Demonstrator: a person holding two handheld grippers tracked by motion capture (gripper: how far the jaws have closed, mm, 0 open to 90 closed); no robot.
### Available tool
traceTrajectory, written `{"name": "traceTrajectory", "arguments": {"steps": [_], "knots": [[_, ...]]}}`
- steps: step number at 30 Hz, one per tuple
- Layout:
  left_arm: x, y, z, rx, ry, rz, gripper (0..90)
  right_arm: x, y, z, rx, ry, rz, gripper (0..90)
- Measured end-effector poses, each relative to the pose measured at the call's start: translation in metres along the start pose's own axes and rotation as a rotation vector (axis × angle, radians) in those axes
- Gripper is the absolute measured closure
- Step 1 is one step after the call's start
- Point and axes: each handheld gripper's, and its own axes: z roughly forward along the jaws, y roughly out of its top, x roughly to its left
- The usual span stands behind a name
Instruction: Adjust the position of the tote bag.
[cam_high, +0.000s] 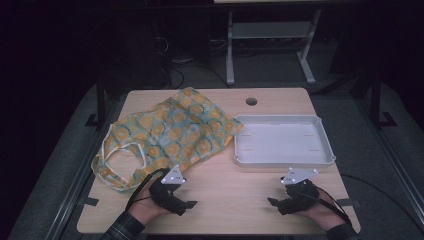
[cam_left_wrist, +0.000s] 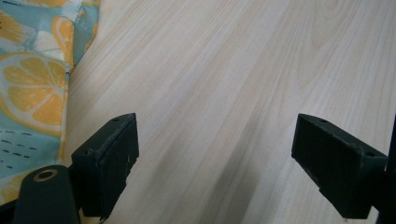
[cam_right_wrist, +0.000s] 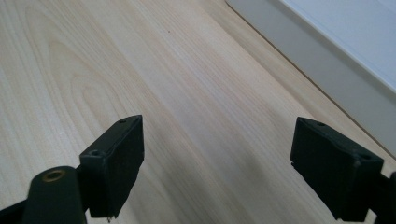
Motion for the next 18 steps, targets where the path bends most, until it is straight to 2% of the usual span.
{"name": "traceTrajectory", "arguments": {"steps": [8, 11, 13, 18], "knots": [[0.002, -0.001, -0.004, -0.009, 0.010, -0.018, 14.5, -0.001, 0.000, 0.001, 0.000, 0.002, 0.005, 17.0], [0.004, -0.001, -0.008, -0.003, 0.018, -0.011, 14.5, -0.003, -0.001, 0.002, -0.003, 0.006, 0.011, 17.0], [0.005, -0.002, -0.012, -0.023, 0.034, -0.024, 14.6, -0.004, -0.001, 0.002, 0.001, 0.008, 0.017, 17.0], [0.010, -0.006, -0.022, -0.032, 0.065, -0.034, 14.8, -0.003, 0.002, 0.002, 0.001, 0.007, 0.012, 16.9]]}}
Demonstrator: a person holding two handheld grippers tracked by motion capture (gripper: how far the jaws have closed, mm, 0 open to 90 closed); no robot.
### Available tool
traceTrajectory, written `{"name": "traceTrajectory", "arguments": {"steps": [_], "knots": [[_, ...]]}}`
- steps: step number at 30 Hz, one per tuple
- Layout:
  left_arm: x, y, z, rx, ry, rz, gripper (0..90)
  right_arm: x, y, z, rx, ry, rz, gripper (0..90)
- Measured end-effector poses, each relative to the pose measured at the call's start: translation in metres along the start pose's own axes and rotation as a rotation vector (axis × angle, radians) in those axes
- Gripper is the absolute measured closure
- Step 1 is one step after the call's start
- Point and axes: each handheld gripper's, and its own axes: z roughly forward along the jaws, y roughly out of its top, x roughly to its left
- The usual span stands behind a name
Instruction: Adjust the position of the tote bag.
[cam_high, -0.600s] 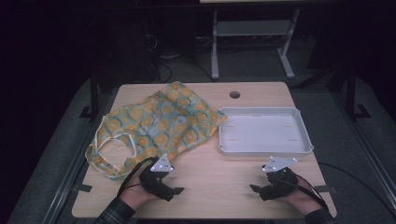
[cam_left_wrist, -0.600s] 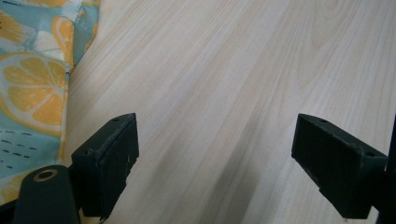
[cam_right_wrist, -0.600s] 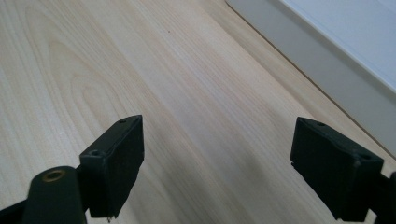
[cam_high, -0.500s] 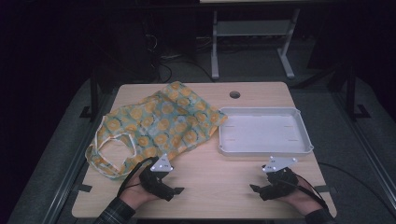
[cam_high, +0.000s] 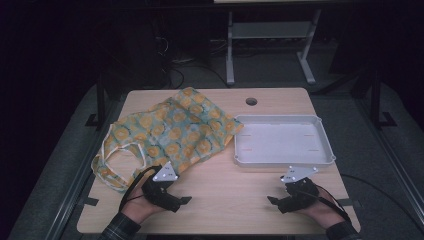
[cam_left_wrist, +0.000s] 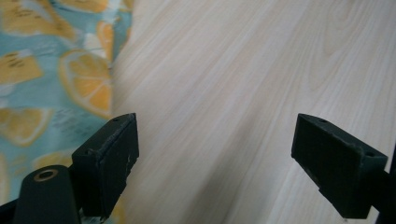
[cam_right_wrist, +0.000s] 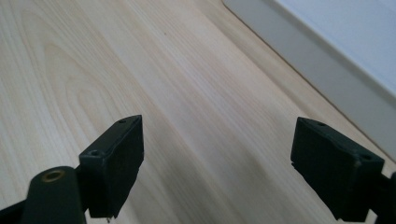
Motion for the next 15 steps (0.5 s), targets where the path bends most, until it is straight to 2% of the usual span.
{"name": "traceTrajectory", "arguments": {"steps": [3, 8, 15], "knots": [[0.006, -0.001, -0.008, -0.009, 0.025, -0.006, 14.8, 0.003, 0.001, 0.001, 0.005, 0.007, -0.004, 16.9], [0.018, -0.005, -0.021, -0.031, 0.065, -0.047, 15.3, 0.002, 0.000, 0.001, 0.004, 0.008, 0.002, 16.7], [0.033, -0.020, -0.041, -0.035, 0.135, -0.094, 19.3, 0.002, 0.002, 0.003, 0.013, 0.015, -0.007, 16.6]]}}
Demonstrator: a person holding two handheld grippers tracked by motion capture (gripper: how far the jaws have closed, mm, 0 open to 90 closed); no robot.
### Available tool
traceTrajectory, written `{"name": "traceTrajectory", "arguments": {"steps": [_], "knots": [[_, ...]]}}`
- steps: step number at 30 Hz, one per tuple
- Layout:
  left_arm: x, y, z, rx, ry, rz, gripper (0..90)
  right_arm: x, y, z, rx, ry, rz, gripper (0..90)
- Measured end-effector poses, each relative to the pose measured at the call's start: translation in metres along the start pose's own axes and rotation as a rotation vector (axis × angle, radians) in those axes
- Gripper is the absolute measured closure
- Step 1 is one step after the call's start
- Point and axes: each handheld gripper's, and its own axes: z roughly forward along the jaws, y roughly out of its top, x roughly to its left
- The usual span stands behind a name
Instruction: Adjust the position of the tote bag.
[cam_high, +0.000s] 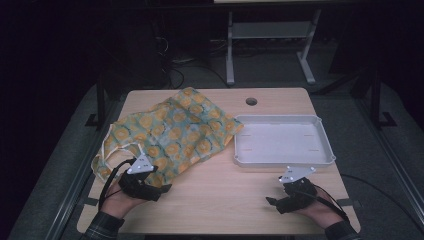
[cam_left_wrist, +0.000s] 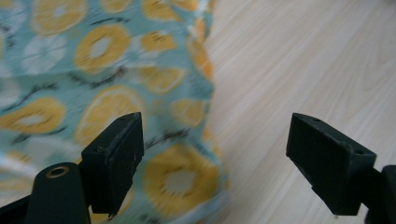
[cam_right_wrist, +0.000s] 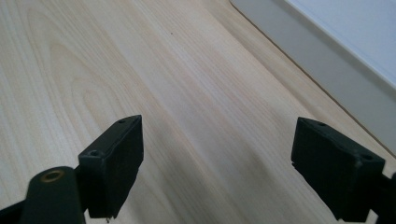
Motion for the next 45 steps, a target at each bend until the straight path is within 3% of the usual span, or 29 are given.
{"name": "traceTrajectory", "arguments": {"steps": [8, 14, 20, 26, 28, 32, 45], "knots": [[0.013, -0.013, -0.002, 0.036, 0.017, -0.035, 25.6, 0.000, 0.000, 0.000, 0.000, 0.004, -0.003, 16.6], [0.011, -0.018, 0.011, 0.115, -0.028, -0.012, 33.1, 0.001, 0.000, 0.001, 0.006, 0.009, -0.006, 16.6], [0.012, -0.019, 0.018, 0.145, -0.040, -0.017, 42.2, 0.002, -0.001, 0.001, 0.008, 0.014, -0.012, 16.6], [0.017, -0.020, 0.027, 0.194, -0.049, -0.040, 62.7, 0.002, -0.001, 0.001, 0.007, 0.016, -0.008, 16.6], [0.018, -0.020, 0.029, 0.205, -0.052, -0.036, 65.5, 0.002, -0.001, 0.001, 0.006, 0.016, -0.008, 16.6], [0.019, -0.017, 0.031, 0.226, -0.063, -0.042, 89.7, 0.001, -0.001, 0.000, 0.003, 0.016, -0.002, 16.7], [0.017, -0.009, 0.039, 0.238, -0.120, -0.043, 90.0, 0.001, -0.001, 0.000, 0.005, 0.014, 0.001, 16.7]]}}
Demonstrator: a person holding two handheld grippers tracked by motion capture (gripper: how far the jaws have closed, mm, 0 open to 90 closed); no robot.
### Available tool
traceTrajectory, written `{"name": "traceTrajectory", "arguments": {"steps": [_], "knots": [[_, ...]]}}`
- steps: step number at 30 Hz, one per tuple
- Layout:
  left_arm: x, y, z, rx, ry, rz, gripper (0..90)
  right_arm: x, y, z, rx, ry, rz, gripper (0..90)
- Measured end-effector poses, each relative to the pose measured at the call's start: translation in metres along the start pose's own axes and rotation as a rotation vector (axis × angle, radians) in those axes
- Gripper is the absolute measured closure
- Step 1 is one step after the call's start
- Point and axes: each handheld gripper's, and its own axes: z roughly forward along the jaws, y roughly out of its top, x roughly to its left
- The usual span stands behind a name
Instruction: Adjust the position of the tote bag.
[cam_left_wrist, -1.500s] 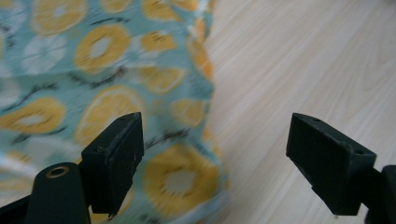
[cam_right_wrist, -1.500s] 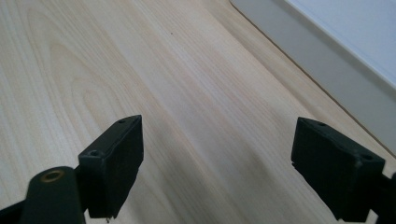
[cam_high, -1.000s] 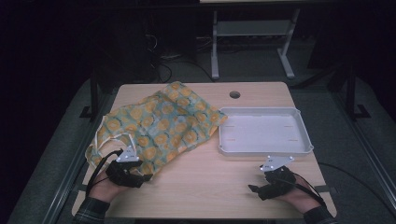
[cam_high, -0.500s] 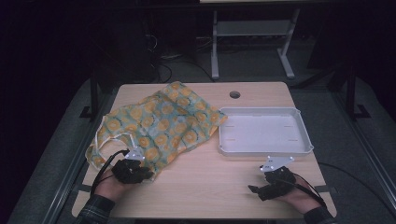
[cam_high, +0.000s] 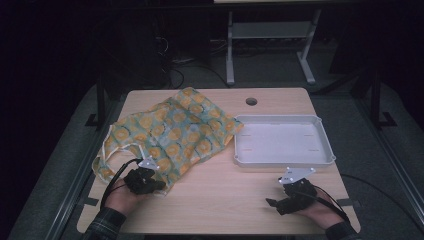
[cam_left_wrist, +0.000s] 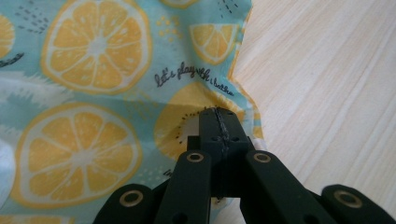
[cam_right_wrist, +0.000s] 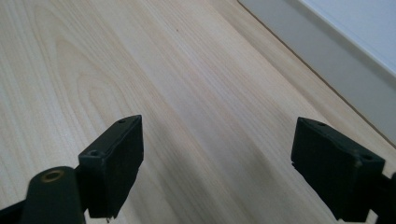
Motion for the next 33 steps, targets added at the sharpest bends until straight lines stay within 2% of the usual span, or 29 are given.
{"name": "traceTrajectory", "arguments": {"steps": [3, 4, 5, 6, 8, 9, 10, 12, 14, 15, 17, 19, 20, 22, 23, 24, 25, 28, 30, 33], "knots": [[-0.001, -0.001, -0.001, -0.023, 0.002, -0.005, 89.9, 0.000, 0.000, 0.000, -0.001, 0.000, -0.001, 16.6], [-0.001, -0.001, -0.001, -0.023, 0.002, -0.005, 86.9, 0.000, 0.000, 0.000, -0.001, 0.000, -0.001, 16.6], [0.000, -0.002, -0.007, -0.075, -0.012, -0.023, 81.3, 0.000, 0.000, -0.001, -0.004, 0.001, 0.001, 16.7], [0.000, -0.002, -0.007, -0.075, -0.012, -0.023, 78.6, 0.000, 0.000, -0.001, -0.004, 0.001, 0.001, 16.7], [0.000, -0.002, -0.013, -0.109, -0.021, -0.031, 69.6, 0.000, -0.001, 0.000, -0.002, 0.000, 0.004, 16.6], [-0.001, -0.002, -0.013, -0.109, -0.022, -0.031, 65.4, 0.000, -0.001, 0.000, 0.001, 0.000, 0.003, 16.7], [-0.003, -0.002, -0.012, -0.110, -0.025, -0.032, 65.4, 0.000, -0.001, 0.000, 0.001, 0.000, 0.003, 16.7], [-0.008, -0.002, -0.004, -0.061, -0.012, -0.001, 55.4, 0.000, 0.000, 0.000, 0.000, 0.001, 0.002, 16.7], [-0.011, -0.001, 0.000, -0.035, -0.002, 0.015, 52.1, 0.000, 0.000, -0.001, -0.002, 0.000, 0.002, 16.6], [-0.011, -0.001, 0.000, -0.035, -0.002, 0.015, 51.5, 0.000, 0.000, 0.000, -0.002, 0.001, 0.003, 16.6], [-0.014, -0.001, 0.003, -0.023, 0.012, 0.039, 51.4, 0.000, 0.000, 0.000, -0.002, 0.000, 0.003, 16.6], [-0.015, 0.000, 0.003, -0.018, 0.046, 0.050, 55.7, 0.000, 0.000, 0.000, -0.002, 0.001, 0.002, 16.6], [-0.013, 0.000, 0.003, -0.018, 0.064, 0.040, 66.4, 0.000, 0.000, 0.000, -0.001, 0.001, -0.001, 16.7], [-0.009, 0.001, 0.003, -0.021, 0.066, 0.030, 80.0, 0.000, 0.000, 0.000, 0.001, 0.001, 0.000, 16.7], [-0.009, 0.001, 0.003, -0.021, 0.066, 0.030, 83.9, 0.000, 0.000, 0.000, 0.001, 0.001, 0.000, 16.7], [-0.007, 0.001, 0.002, -0.017, 0.052, 0.018, 83.9, 0.000, 0.000, 0.000, 0.002, 0.001, 0.000, 16.6], [-0.006, 0.001, 0.003, -0.018, 0.036, 0.013, 88.4, 0.000, 0.000, 0.000, 0.002, 0.001, 0.001, 16.7], [-0.006, 0.002, 0.002, -0.009, 0.031, 0.018, 89.7, 0.000, 0.000, 0.000, 0.003, 0.001, 0.000, 16.7], [-0.006, 0.004, 0.001, -0.015, 0.013, 0.019, 89.9, 0.000, 0.000, 0.000, 0.002, 0.000, -0.001, 16.7], [-0.007, 0.009, -0.002, -0.058, -0.017, 0.005, 90.0, 0.000, 0.000, 0.000, 0.004, -0.003, 0.005, 16.7]]}}
